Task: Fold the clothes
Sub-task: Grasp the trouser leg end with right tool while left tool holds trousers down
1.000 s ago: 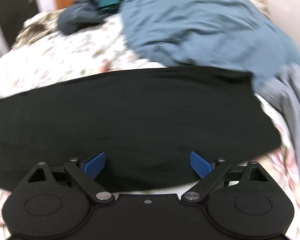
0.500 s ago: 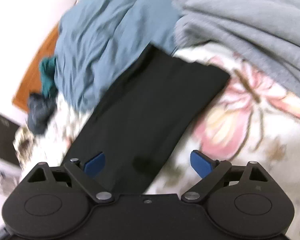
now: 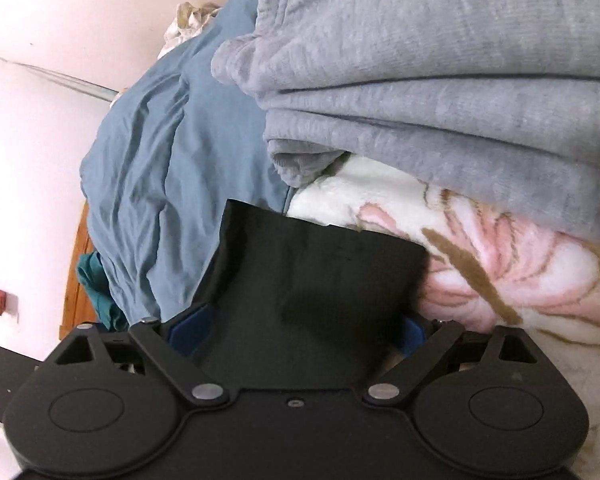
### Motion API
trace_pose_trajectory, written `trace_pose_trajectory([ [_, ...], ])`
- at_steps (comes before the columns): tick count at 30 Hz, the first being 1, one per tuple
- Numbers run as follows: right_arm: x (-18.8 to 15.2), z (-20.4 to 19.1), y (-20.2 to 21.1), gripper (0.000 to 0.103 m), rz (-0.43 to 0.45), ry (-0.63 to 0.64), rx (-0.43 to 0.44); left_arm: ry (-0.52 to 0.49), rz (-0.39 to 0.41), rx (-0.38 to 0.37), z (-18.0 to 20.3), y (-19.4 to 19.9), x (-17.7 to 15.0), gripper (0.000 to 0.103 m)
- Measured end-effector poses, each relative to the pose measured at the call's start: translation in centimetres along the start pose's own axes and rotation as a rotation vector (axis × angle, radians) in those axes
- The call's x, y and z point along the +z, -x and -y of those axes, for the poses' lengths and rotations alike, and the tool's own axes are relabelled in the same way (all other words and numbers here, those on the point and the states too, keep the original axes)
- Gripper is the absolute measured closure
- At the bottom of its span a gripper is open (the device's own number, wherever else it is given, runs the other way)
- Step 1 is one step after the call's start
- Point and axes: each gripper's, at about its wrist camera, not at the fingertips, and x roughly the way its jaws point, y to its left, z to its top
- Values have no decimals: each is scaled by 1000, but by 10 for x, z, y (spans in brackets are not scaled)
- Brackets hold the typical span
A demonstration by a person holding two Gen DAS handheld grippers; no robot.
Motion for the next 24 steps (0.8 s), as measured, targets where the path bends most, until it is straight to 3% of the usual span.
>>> trace_pose_trajectory([
  [4,7,-1,-11,10,-33,-57,55,-33,-47,25,5,-17,-4,12],
  [6,7,-4,-14,43,-56,-74,61,-22,-50,24,3,-19,-7,12],
  [7,6,-9,-19,48,-73,-84,66,13,-42,10,-2,-18,-7,12],
  [11,-2,-25,-39,51,-135,26,-62,53,-43,-15,-11,-17,-7,15],
  [15,1,-19,-42,51,-111,-63,-23,-14,-50,9,-6,-18,-12,15],
  [19,7,-10,-42,61,-118,-148,9,-71,-39,38,2,-18,-18,14],
  [22,6,-5,-39,62,-116,-193,38,-45,-44,44,3,-18,-18,14],
  [24,5,-8,-39,74,-116,-174,25,-28,-66,52,5,-19,-14,14],
])
